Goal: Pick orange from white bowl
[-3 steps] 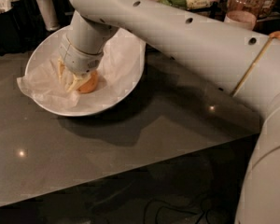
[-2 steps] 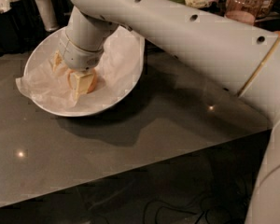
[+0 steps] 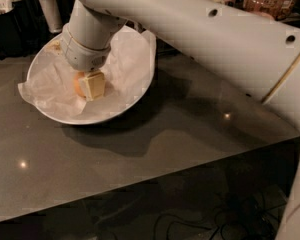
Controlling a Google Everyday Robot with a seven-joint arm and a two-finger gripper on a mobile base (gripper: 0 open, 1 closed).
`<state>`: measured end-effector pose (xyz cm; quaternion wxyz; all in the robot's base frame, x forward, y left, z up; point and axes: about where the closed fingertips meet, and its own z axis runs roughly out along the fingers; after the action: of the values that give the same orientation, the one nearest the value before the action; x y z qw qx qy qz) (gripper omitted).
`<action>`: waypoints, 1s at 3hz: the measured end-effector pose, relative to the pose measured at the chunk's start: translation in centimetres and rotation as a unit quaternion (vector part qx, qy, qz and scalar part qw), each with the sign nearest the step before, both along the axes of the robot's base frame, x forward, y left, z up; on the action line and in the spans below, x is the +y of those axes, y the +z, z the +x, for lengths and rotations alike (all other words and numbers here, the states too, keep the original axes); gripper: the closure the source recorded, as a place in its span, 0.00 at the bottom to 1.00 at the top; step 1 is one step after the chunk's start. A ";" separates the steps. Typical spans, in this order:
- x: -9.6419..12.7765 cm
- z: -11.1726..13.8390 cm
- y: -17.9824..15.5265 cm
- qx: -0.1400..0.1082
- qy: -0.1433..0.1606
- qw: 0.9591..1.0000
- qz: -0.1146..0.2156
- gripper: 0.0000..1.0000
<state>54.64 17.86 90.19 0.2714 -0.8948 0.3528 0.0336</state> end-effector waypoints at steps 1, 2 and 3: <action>-0.4 1.1 -0.6 0.004 -0.010 1.000 0.000 0.00; -1.0 2.9 -1.2 0.003 -0.021 1.000 0.002 0.00; -1.1 5.5 -1.3 -0.004 -0.021 1.000 0.003 0.00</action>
Offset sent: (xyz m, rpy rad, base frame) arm 0.0533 -0.0184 -0.0170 0.0148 0.0008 -0.0726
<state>60.13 16.80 88.91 0.2764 -0.8863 0.3707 0.0256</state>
